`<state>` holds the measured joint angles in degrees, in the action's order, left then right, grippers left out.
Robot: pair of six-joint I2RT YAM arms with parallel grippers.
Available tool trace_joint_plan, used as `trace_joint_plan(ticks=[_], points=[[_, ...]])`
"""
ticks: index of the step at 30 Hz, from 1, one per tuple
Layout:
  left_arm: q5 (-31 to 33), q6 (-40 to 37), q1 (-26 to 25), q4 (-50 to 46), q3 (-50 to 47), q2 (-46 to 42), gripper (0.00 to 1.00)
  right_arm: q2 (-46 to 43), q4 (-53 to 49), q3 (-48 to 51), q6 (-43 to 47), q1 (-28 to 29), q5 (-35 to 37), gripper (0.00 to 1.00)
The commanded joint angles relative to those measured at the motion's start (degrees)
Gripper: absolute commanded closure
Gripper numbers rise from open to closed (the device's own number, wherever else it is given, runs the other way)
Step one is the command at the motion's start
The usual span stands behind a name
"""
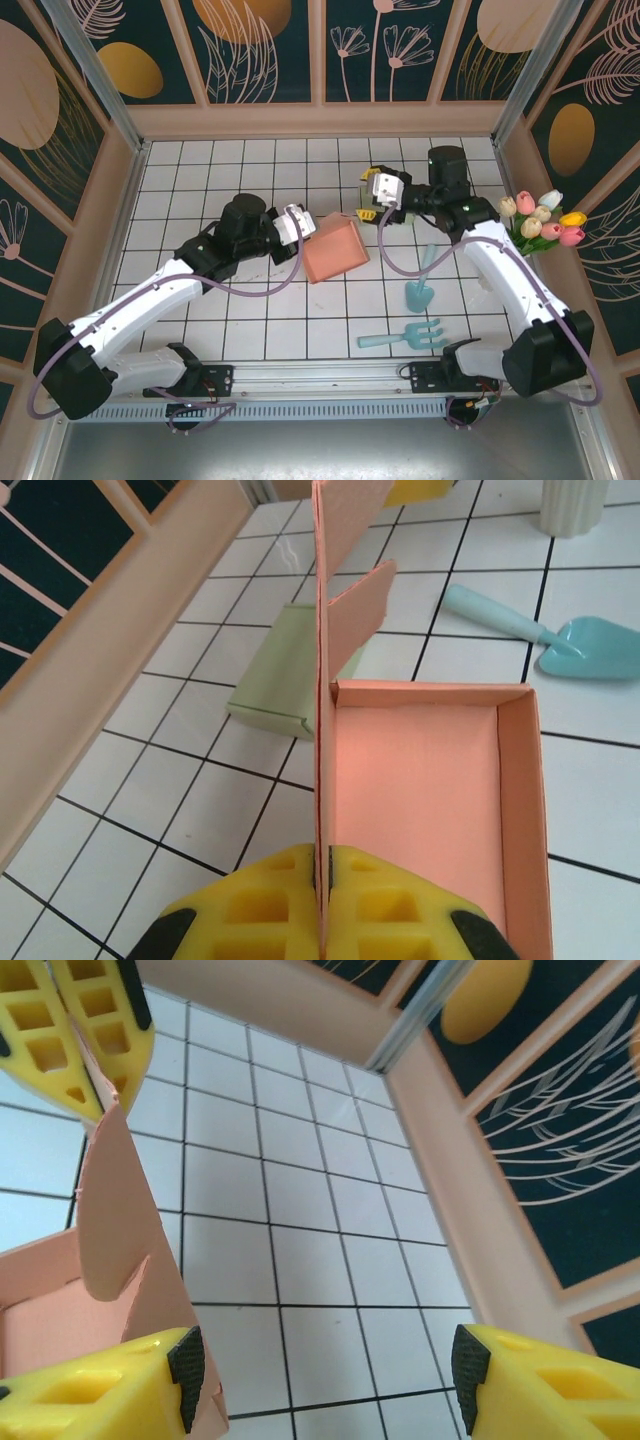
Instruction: Fold the paper box
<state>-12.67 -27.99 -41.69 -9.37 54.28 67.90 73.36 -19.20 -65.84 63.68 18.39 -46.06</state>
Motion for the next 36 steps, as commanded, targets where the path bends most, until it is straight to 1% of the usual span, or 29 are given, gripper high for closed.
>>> trace_joint_plan(ticks=[1, 3, 5, 8, 10, 12, 14, 18, 24, 31, 34, 36], points=[[-1.04, -2.15, -0.10, 2.94, -0.40, 0.60, 1.00, 1.09, -7.64, -2.29, 7.97, -0.22, -4.94, 0.32], [-0.83, -2.13, -0.10, 3.03, -0.40, 1.07, 1.00, 2.39, -6.56, -2.26, 9.25, -0.29, -5.89, 0.32], [-0.65, -2.20, -0.10, 2.87, -0.35, 1.59, 1.00, 4.91, -7.58, -3.78, 10.97, -0.23, -7.18, 0.32], [-0.27, -2.57, -0.08, 2.64, -0.15, 2.30, 1.00, 10.19, -13.95, -8.59, 15.99, -0.07, -10.16, 0.33], [0.25, -2.73, -0.07, 2.30, 0.12, 2.67, 1.00, 12.97, -17.81, -10.66, 20.09, 0.16, -11.47, 0.36], [0.63, -2.94, -0.13, 2.16, 0.30, 2.90, 1.00, 14.91, -19.66, -11.53, 22.93, 0.57, -11.56, 0.41], [0.71, -3.04, -0.12, 2.30, 0.23, 2.93, 1.00, 15.98, -20.19, -11.55, 24.22, 0.89, -11.03, 0.41], [0.97, -3.13, -0.13, 1.99, 0.45, 3.42, 1.00, 16.88, -19.92, -11.14, 24.47, 1.61, -10.91, 0.42], [0.10, -3.04, -0.13, 1.81, 0.99, 4.69, 1.00, 17.21, -21.29, -11.06, 23.78, 3.57, -7.51, 0.43], [-0.76, -3.02, -0.10, 2.16, 0.65, 4.61, 1.00, 17.56, -22.10, -10.01, 23.69, 5.21, -6.19, 0.44], [-1.27, -2.95, -0.13, 2.50, 0.32, 4.22, 1.00, 18.27, -22.09, -10.08, 23.49, 5.30, -7.34, 0.49], [-1.61, -3.15, -0.10, 2.91, -0.07, 3.84, 1.00, 18.88, -22.79, -9.93, 23.94, 5.45, -7.99, 0.55]])
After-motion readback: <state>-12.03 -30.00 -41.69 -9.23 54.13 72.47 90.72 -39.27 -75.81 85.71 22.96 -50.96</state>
